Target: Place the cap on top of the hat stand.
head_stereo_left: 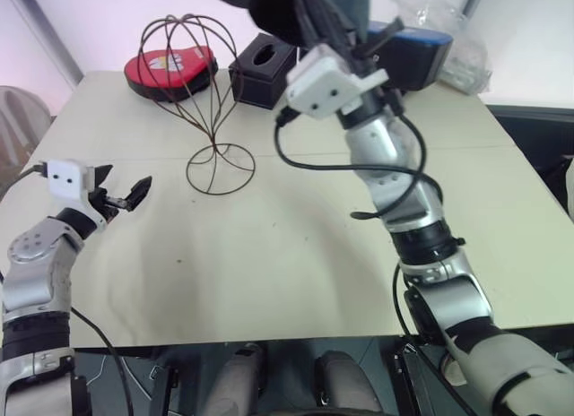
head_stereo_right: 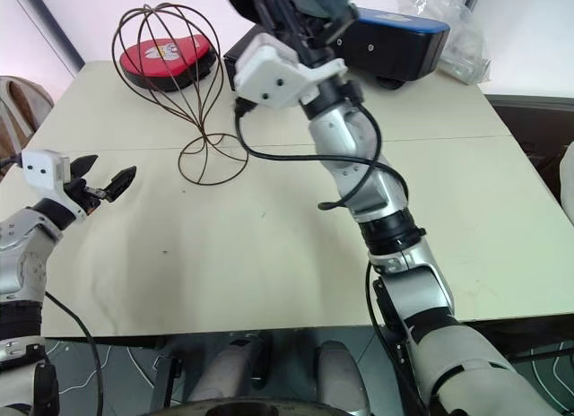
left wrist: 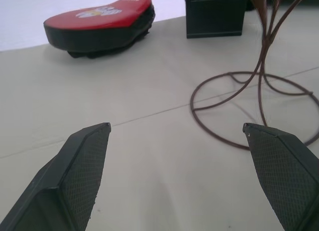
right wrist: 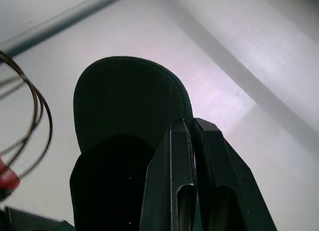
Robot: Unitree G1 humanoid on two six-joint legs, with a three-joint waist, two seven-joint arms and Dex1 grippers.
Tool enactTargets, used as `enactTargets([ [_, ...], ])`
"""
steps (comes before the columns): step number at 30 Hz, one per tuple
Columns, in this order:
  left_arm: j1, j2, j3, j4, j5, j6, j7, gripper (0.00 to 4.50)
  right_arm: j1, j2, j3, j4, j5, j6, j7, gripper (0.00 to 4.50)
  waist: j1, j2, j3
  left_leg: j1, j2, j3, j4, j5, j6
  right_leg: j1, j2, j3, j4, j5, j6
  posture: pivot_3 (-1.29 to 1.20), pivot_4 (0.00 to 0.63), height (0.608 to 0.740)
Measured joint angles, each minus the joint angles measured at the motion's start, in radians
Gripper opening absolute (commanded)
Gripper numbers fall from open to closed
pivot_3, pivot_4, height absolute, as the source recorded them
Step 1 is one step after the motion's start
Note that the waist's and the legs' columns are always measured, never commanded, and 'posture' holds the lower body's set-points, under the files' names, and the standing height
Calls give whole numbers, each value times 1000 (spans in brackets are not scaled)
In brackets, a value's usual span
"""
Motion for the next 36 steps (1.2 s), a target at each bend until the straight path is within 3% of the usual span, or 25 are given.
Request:
enactTargets([
  [11, 42, -50, 17, 17, 10, -57, 51, 4500, -181, 64, 38, 147, 8, -160, -53, 24, -1, -1, -1, 0, 0, 0, -2, 1, -1, -1, 0, 0, 1, 0, 0, 0, 150, 740],
  [36, 127, -45, 48, -137, 17, -17, 110, 4500, -133, 200, 120, 328, -6, -312, -124, 24, -3, -1, -1, 0, 0, 0, -5, 2, -3, -3, 1, 1, 1, 0, 0, 0, 150, 740],
])
